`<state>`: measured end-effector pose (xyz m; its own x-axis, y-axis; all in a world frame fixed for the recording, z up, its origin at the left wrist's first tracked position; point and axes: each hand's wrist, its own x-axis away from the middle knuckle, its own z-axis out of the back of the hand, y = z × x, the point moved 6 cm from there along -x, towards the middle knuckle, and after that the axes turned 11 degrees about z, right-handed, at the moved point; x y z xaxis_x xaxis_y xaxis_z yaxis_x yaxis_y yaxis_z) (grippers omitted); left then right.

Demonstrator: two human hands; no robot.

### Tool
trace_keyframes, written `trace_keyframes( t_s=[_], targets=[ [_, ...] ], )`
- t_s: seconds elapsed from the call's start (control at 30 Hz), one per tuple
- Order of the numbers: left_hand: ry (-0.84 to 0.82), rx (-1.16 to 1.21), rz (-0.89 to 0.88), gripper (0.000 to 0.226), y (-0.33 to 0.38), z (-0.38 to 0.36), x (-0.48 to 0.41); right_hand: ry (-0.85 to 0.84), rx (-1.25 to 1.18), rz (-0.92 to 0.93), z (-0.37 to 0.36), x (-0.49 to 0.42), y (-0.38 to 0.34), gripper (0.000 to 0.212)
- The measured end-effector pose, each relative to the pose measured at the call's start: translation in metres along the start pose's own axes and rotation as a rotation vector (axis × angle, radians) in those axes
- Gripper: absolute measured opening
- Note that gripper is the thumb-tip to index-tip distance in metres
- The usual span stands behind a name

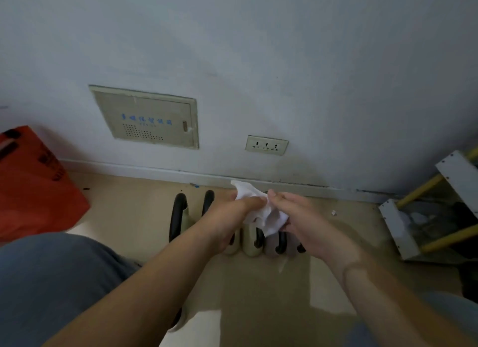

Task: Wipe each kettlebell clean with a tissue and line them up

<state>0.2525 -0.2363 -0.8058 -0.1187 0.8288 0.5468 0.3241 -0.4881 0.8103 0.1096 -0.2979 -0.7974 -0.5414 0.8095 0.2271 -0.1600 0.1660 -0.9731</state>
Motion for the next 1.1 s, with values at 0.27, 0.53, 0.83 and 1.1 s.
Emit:
trace_keyframes(
  t_s=[0.27,0.53,0.83,1.1],
  targets=[
    [-0.007,-0.156,-0.071,0.036,0.002,0.014,0.017,-0.073,-0.035,-0.086,-0.033,-0.008,-0.005,0.043],
    [0.127,-0.235,0.009,0.019,-0.009,0.057,0.029,-0.16,0.151,-0.27,-0.027,-0.038,0.002,0.042],
    [0.341,0.388,0.11,0.029,-0.022,0.124,0.022,-0.001,-0.292,-0.313,-0.088,-0.067,0.03,0.067],
    [-0.097,0.765,0.194,0.045,-0.066,0.079,-0.028,-0.088,-0.117,-0.357,-0.112,-0.093,0.069,0.073]
  ],
)
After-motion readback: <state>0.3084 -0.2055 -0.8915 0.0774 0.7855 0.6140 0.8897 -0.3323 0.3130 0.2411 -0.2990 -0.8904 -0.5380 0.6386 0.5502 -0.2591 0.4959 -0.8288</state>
